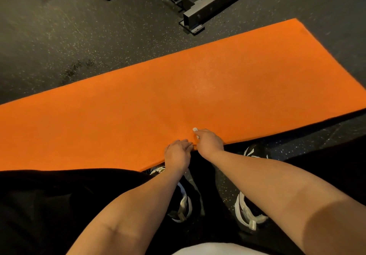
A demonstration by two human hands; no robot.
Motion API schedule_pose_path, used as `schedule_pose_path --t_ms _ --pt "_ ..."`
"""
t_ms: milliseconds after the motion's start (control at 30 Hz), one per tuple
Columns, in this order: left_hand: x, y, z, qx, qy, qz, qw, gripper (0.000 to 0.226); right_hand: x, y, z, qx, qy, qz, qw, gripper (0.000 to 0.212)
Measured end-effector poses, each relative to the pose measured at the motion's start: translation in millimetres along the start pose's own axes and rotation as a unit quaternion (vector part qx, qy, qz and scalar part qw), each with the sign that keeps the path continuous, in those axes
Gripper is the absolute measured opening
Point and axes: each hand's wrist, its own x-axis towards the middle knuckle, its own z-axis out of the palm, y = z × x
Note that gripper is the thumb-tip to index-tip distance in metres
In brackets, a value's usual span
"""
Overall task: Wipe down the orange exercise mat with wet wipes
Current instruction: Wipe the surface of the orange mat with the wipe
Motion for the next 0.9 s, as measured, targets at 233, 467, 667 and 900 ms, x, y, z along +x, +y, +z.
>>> schedule_pose_path --t_ms 233,467,667,900 --pt "5.9 25.3 -28.7 -0.122 0.043 0.002 0.992 0.024 0.4 -12.6 -24.8 0.032 0.058 -0.007 0.998 0.042" --pt "26.8 61.0 -31.7 -0.156 0.024 0.043 0.987 0.028 8.3 -15.8 -55.9 0.062 0.123 0.033 0.99 0.035" --pt "38.5 46.1 -10.3 -0.144 -0.042 0.05 0.987 0.019 11.0 1.8 -54.5 0.046 0.047 0.035 0.997 0.042" --pt "37.2 25.7 0.8 -0.076 0.021 -0.006 0.997 0.031 5.7 5.1 -33.5 -0.02 0.051 0.011 0.998 0.033"
